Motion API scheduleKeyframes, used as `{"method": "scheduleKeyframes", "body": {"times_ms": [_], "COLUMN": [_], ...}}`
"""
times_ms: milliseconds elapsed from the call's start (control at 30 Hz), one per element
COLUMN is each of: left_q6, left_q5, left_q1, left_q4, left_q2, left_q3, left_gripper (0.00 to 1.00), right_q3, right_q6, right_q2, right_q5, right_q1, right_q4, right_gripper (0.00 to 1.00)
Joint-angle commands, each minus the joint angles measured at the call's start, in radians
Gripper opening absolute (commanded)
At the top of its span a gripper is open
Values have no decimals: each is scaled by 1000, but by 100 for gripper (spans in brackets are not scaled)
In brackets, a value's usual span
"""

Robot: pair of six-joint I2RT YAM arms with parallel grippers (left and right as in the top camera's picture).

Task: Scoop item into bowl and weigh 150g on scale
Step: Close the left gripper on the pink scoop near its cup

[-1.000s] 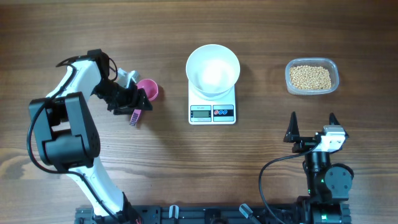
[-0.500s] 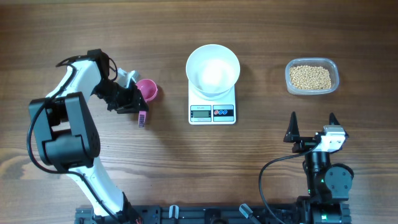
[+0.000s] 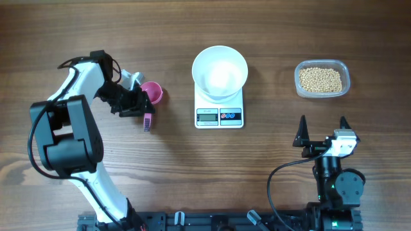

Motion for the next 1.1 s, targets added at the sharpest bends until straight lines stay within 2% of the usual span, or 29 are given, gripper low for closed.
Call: {"method": "scheduleKeyframes", "body": {"times_ms": [0,600,733,900,1067], "left_q6": [9,5,5,4,3], "left_q5": [55,117,121,121,121], "left_q1": [4,2,2,2,2], "left_q4": [3,51,68,77,79], "left_q2": [13,13,13,13,13], "left_q3": [-8,-90,-90,-90,-90], "left_gripper": [54,58,48,41,20], "right_q3": [-1,-1,-1,-1,-1], "right_q6": [-17,-17,-17,-17,-18], "right_q2": [-10,-10,-10,-10,-10], "right_q5": [-5,-5,-5,-5,-5], "right_q1": [-4,-4,-4,-4,-4], "right_q4": [2,3,3,3,2], "right_gripper": [100,100,100,100,100]}}
